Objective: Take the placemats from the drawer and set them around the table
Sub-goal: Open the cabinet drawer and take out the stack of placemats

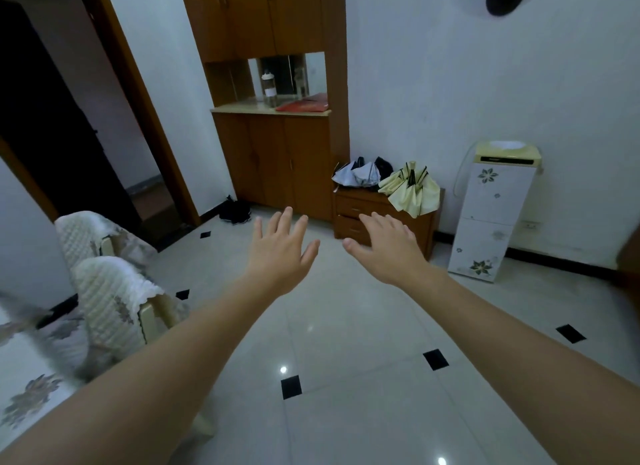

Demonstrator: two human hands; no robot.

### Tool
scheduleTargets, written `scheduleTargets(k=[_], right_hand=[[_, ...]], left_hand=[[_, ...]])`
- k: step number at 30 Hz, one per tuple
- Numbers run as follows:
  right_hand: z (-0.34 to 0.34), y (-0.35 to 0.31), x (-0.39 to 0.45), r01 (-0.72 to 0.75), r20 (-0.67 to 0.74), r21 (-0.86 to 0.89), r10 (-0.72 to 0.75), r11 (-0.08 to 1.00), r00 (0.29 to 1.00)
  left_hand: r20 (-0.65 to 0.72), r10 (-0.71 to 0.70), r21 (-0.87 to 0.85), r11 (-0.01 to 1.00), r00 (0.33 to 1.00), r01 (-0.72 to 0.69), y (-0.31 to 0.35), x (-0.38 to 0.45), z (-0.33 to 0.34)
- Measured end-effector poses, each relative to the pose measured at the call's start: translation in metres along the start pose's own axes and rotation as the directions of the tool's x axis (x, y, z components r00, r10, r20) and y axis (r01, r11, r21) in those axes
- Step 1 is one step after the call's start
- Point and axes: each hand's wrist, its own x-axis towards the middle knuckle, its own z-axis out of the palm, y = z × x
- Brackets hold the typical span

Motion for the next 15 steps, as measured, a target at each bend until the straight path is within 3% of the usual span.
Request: scheduleTargets(k=[15], right_hand=[[0.049,0.027,0.209,-0.08,0.011,-0.096,0.082,0.992,0.997]], left_hand=[[0.078,-0.014,-0.188,0.982,0.997,0.028,-0.044,0.217,0.114]])
